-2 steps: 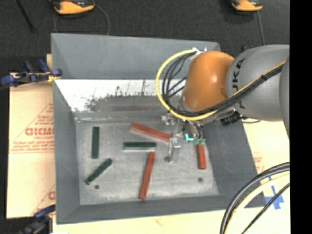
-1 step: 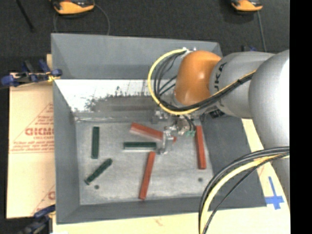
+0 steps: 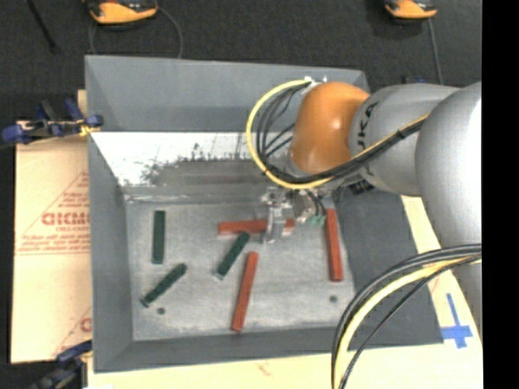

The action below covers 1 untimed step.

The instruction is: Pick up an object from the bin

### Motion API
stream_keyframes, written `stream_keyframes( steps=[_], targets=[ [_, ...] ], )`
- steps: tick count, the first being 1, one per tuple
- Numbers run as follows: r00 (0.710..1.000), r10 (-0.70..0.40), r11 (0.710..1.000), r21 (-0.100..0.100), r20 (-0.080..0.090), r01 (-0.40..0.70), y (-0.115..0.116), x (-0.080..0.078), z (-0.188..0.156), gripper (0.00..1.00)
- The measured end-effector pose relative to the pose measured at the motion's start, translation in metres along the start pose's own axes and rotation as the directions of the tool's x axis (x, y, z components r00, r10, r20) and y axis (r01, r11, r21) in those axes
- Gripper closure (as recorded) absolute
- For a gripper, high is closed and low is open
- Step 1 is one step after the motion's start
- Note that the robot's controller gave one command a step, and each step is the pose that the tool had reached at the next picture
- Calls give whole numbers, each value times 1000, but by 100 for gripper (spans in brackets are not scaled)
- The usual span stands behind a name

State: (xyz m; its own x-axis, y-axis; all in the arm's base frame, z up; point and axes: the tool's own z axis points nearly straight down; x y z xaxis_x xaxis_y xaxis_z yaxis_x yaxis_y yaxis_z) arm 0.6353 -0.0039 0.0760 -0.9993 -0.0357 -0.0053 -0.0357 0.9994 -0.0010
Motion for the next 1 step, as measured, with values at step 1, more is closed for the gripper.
stream_keyframes(
  steps=[1],
  targets=[
    [999, -36, 999, 2, 10, 36, -4, -20, -161, 100]
  ],
)
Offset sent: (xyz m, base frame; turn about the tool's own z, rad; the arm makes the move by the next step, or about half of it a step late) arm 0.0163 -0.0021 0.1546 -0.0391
